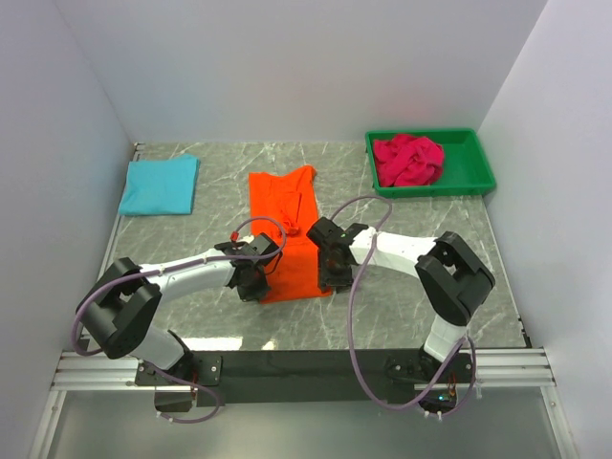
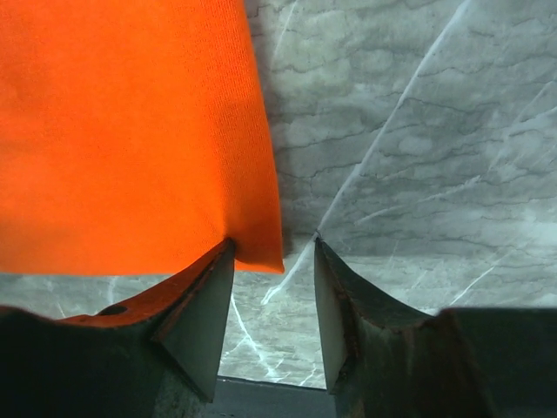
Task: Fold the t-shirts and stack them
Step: Fold the tshirt
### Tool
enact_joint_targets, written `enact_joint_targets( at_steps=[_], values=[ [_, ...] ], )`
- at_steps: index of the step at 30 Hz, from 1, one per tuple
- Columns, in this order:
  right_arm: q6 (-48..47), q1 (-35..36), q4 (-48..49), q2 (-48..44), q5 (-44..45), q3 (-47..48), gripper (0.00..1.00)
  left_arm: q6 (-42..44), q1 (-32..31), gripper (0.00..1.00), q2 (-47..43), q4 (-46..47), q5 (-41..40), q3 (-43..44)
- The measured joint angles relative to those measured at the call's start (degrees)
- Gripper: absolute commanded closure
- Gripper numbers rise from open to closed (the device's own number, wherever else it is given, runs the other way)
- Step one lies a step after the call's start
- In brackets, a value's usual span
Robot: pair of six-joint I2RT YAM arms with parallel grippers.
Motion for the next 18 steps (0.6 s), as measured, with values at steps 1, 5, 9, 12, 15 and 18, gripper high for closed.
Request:
enact_joint_targets(
  at_steps=[1, 5, 9, 12, 15, 18],
  values=[
    [0.09, 0.02, -0.17, 0.24, -0.04, 0.24, 0.53, 0.0, 0.0, 0.99, 0.0, 0.0, 0.02, 0.0],
    [0.15, 0.07, -1.7, 2.01, -0.33, 2.1, 0.54, -0.02, 0.0, 0.99, -0.09, 0.04, 0.04, -0.07],
    [0.15, 0.07, -3.3, 3.54, -0.72, 3.8, 0.58, -0.07, 0.0, 0.99, -0.55, 0.26, 0.04, -0.39],
    [0.2, 0.04, -3.58, 4.09, -1.33, 4.31, 0.65, -0.11, 0.0, 0.99, -0.98, 0.33, 0.17, -0.76],
    [0.35, 0.04, -3.5, 4.55, -2.36, 4.7, 0.75, -0.24, 0.0, 0.99, -1.4, 0.31, 0.33, -1.11],
    [0.55, 0.04, -2.86, 4.85, -3.45, 4.9, 0.92, -0.22, 0.0, 0.99, -1.42, 0.31, 0.42, -1.16]
  ],
)
